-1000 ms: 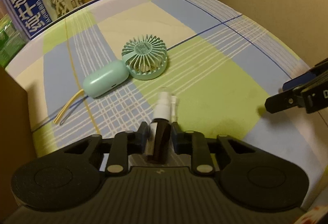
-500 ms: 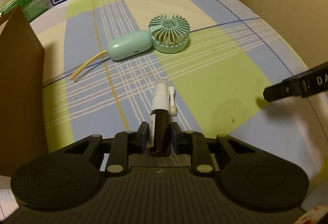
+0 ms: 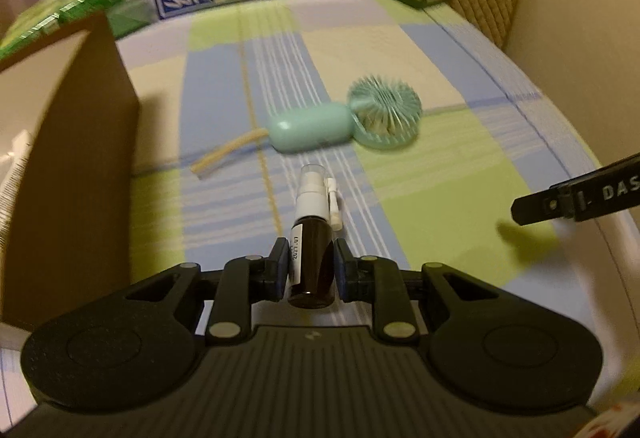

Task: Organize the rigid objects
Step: 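Lower the right tool onto the mint-green fan head and close it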

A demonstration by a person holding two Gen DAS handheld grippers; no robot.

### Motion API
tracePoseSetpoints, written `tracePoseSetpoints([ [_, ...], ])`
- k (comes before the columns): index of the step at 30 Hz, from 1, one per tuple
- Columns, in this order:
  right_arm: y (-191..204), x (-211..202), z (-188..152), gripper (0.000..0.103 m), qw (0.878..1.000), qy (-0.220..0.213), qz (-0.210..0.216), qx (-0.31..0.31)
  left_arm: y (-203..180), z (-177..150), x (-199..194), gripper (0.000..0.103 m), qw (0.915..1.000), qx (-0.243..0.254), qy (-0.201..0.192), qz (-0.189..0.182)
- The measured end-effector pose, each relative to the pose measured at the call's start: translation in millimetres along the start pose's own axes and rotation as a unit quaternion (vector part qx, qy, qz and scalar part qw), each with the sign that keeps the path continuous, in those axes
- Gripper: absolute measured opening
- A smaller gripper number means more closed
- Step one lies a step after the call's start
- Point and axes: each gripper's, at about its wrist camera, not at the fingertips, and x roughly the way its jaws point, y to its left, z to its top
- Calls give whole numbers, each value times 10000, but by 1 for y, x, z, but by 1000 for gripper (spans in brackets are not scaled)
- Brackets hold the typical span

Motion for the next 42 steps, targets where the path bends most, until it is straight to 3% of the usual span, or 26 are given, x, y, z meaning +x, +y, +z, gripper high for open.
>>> tracePoseSetpoints([
  [13,36,23,76,55,9954,-718,340,-539,27,45,1,19,9974,-440,-382,417],
  [19,42,53,101,31,9955,-654,425,-535,35,52,9,19,9968,-565,-323,453],
  [22,38,66,108,27,9962,-618,467,-401,39,50,12,19,9964,-654,-263,473],
  [26,21,74,116,27,9946,-524,875,199,43,49,14,19,9960,-744,-195,465],
  [30,7,77,117,27,9893,-202,1271,687,46,47,14,19,9955,-808,-167,457],
  [34,8,73,104,27,9868,148,1422,756,47,44,10,19,9953,-848,-164,439],
  [39,28,59,71,27,9869,360,1563,196,49,37,5,19,9948,-910,-139,425],
  [42,48,49,55,27,9881,356,1440,-414,50,31,2,19,9944,-958,-107,444],
])
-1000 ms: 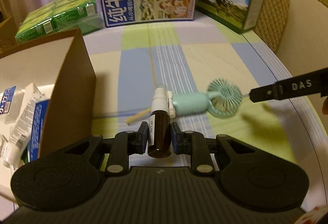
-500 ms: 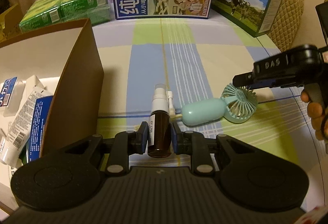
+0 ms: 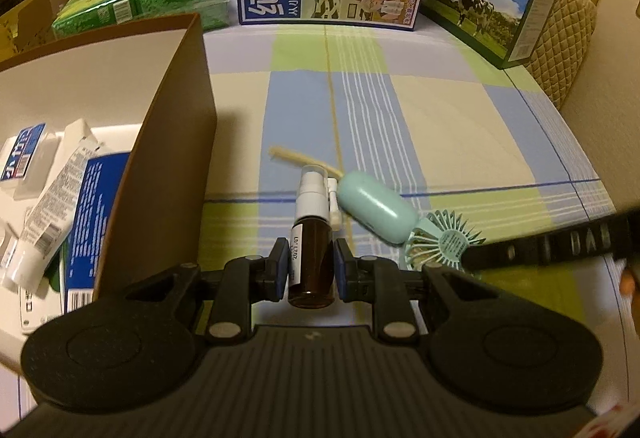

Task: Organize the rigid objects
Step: 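Lower the right tool onto the mint-green fan head and close it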

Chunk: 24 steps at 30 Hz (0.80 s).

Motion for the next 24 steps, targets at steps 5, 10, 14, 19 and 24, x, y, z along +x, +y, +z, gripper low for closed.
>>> tracePoseSetpoints([
  [5,36,1,-11,69,9901,-274,-586,-1242,4,-4,-2,19,10000,-73,37,54],
  [10,46,20,-14,74,9759,-307,-816,-2001,6,-6,-3,19,9999,-116,44,51],
  [14,44,37,-16,74,9722,-216,-857,-2167,5,-7,-2,19,9999,-151,60,53],
  [19,46,45,-21,73,9687,-245,-956,-2276,7,-8,-1,19,9998,-158,67,80],
  [24,50,50,-22,61,9658,-297,-1120,-2320,6,-7,0,19,9998,-155,70,93],
])
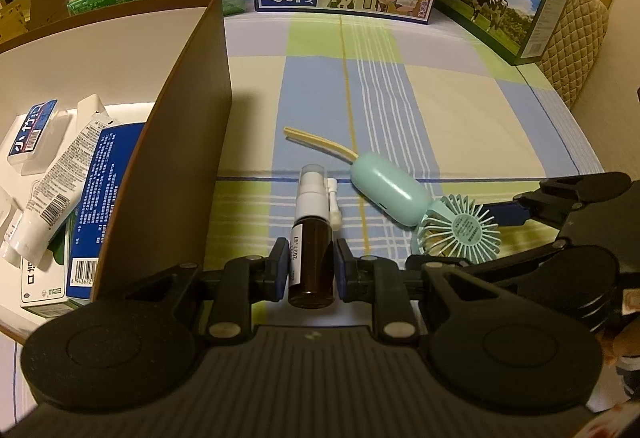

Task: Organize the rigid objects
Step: 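Lower the right tool onto the mint-green fan head and close it, then lift and carry the spray bottle and green fan over the open box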

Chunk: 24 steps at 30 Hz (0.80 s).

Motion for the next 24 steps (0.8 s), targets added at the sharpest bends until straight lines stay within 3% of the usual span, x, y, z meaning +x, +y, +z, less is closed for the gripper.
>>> tracePoseSetpoints([
  [9,4,-12,-12,60,10000,-43,36,57,-3,-2,-5,19,10000,43,-29,-45],
  [24,-6,-77,-28,60,9950,-444,86,886,-9,-5,-44,19,9989,76,-376,-285],
])
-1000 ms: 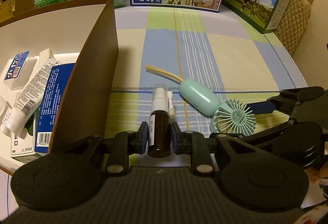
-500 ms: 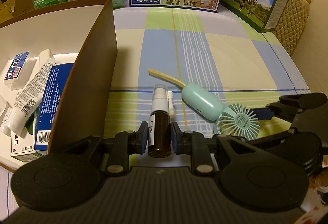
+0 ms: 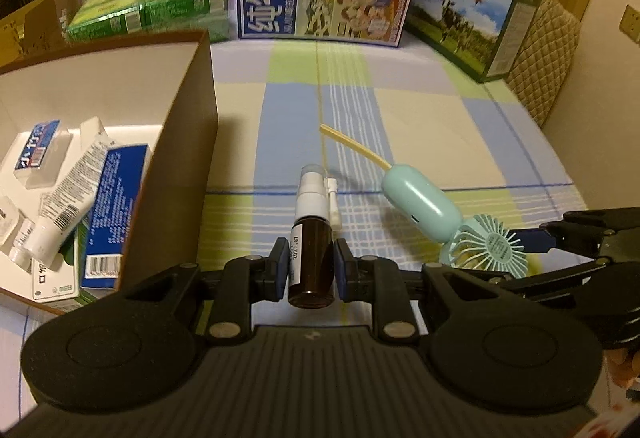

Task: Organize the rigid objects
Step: 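Lift and carry the spray bottle and green fan over the open box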

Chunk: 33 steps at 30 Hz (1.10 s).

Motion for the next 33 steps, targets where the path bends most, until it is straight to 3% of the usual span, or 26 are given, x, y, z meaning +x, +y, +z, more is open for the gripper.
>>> tracePoseSetpoints([
  [9,23,-39,11,60,9994,-304,72,167,7,8,-44,19,9988,-49,-446,-179],
  [16,60,-59,26,60,9978,-505,354,225,35,8,-82,19,9968,-154,-765,-144],
  [24,130,-58,51,60,9950,-648,762,39,95,6,-117,19,9941,-349,-1008,180],
  [33,209,-22,87,60,9920,-568,1127,-6,173,7,-131,19,9916,-449,-1082,544],
])
